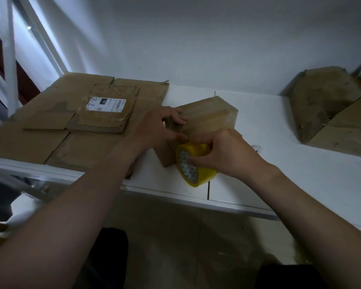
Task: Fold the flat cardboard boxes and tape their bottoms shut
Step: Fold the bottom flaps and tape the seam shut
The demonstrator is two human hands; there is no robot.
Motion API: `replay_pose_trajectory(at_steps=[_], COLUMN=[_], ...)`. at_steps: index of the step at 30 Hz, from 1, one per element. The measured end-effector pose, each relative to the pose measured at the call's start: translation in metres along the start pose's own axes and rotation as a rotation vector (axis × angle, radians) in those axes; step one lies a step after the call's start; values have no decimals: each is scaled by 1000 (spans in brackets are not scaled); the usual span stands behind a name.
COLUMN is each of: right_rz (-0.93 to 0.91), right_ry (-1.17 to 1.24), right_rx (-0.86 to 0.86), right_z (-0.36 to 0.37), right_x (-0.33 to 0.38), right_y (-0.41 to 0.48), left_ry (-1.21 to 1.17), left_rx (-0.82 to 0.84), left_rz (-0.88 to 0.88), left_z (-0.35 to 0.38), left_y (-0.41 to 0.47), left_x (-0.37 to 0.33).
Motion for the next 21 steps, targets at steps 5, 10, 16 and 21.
replay_pose_trajectory(at_steps=[5, 10, 16, 21], right_rz=[36, 43, 108, 131], right_ry=[-29, -19, -66, -38], right_rx=[12, -11, -20, -19], right_z=[2, 5, 12, 10], right_x=[6, 4, 3, 2], right_y=[-2, -5, -9, -11], left_ry=[69, 98, 118, 248], left_rx=[11, -15, -31, -46], left_rz=[41, 96, 84, 1], left_z=[4, 8, 11, 8], left_y=[1, -2, -2, 0], left_x=[-4, -4, -3, -10])
Point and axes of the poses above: each hand's wrist, its own y-axis towards the middle knuckle, its own z-axis out of the palm, x = y × z, the point moved 10 cm from there along y, towards the middle knuckle, and after that the axes turned 9 degrees about x, right-handed, at the moved point
